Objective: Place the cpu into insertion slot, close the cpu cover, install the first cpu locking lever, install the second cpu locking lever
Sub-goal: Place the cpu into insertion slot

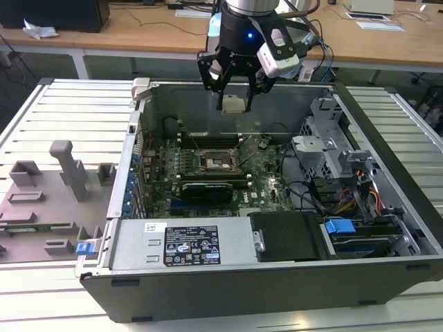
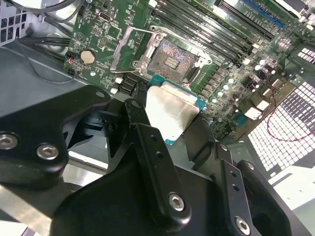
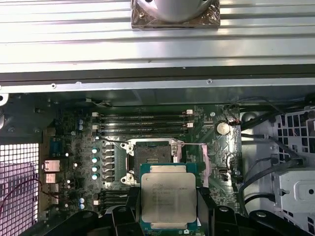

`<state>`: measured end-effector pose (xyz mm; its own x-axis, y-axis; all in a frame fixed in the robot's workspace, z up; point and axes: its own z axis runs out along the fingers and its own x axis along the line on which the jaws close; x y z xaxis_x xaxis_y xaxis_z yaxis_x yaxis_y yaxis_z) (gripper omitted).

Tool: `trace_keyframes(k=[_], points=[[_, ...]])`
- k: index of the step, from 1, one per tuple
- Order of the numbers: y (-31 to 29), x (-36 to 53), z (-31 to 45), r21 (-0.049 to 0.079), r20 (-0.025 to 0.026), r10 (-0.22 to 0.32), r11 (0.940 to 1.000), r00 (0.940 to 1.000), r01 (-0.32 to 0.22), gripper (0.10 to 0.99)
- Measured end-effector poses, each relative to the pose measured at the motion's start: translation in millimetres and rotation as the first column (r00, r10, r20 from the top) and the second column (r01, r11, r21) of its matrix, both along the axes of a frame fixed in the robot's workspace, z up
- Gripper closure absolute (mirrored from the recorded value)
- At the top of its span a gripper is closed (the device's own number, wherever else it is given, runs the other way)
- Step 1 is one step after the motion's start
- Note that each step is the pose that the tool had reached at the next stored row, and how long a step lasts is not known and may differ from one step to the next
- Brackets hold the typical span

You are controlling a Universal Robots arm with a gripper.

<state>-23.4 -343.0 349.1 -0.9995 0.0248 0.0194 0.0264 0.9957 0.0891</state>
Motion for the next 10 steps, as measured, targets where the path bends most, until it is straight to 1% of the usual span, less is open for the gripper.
trace_keyframes(k=[10], points=[[0.0,0.0,-4.6,0.000,0.0001,0.000,1.0000,1.0000,0.000,0.541]])
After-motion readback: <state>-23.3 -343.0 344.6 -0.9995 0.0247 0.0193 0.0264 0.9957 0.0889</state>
